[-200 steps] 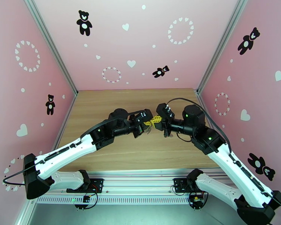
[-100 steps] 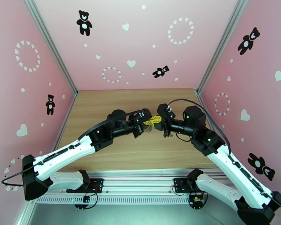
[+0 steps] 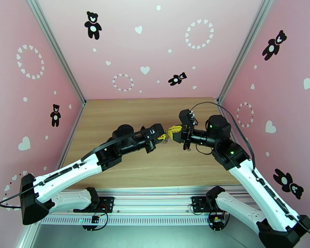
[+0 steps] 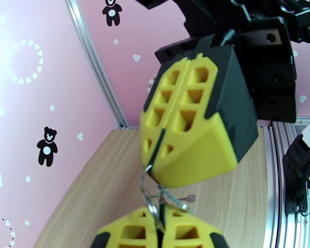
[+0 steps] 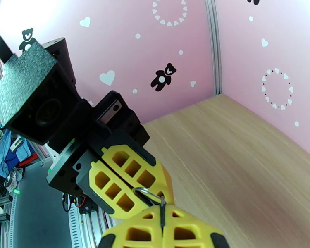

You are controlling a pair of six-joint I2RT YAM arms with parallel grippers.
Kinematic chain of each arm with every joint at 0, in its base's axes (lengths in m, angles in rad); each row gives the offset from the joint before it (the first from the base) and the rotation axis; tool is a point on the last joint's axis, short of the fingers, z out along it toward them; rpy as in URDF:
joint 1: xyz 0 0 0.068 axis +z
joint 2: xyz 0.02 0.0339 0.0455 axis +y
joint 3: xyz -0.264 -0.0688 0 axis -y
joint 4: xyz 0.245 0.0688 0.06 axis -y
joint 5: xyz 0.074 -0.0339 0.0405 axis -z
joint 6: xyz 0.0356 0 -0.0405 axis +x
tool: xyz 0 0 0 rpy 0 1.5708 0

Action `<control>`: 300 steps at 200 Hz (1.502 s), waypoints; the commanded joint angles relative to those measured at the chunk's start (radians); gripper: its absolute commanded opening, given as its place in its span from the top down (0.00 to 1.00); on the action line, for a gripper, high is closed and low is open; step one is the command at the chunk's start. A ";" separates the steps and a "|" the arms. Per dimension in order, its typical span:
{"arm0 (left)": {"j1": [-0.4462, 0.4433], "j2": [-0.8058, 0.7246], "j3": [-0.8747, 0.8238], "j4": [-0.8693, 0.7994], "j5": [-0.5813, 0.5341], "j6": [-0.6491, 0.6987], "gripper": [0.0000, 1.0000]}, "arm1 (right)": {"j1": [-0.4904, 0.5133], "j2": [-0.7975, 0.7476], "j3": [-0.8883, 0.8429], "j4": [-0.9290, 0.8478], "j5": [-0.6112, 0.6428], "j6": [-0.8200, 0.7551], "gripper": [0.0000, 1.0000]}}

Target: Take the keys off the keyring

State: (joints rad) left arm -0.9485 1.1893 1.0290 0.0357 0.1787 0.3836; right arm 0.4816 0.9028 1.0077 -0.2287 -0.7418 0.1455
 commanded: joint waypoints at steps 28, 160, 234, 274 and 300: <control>0.015 -0.008 0.056 0.037 -0.081 -0.088 1.00 | -0.011 -0.077 -0.044 -0.008 -0.037 -0.078 1.00; 0.015 0.059 0.155 -0.040 -0.178 -0.142 1.00 | 0.104 -0.064 -0.004 -0.151 0.030 -0.285 1.00; 0.014 0.046 0.158 -0.036 -0.219 -0.149 1.00 | 0.110 -0.073 0.002 -0.184 0.032 -0.300 1.00; 0.015 0.027 0.127 -0.010 -0.185 -0.118 1.00 | 0.102 -0.079 0.004 -0.152 0.061 -0.252 1.00; 0.015 -0.002 0.053 0.076 -0.163 -0.066 1.00 | 0.068 -0.082 0.002 -0.110 0.047 -0.188 1.00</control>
State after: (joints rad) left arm -0.9688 1.2514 1.1130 -0.0570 0.1261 0.2897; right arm 0.5655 0.8532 0.9947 -0.2787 -0.6170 -0.1062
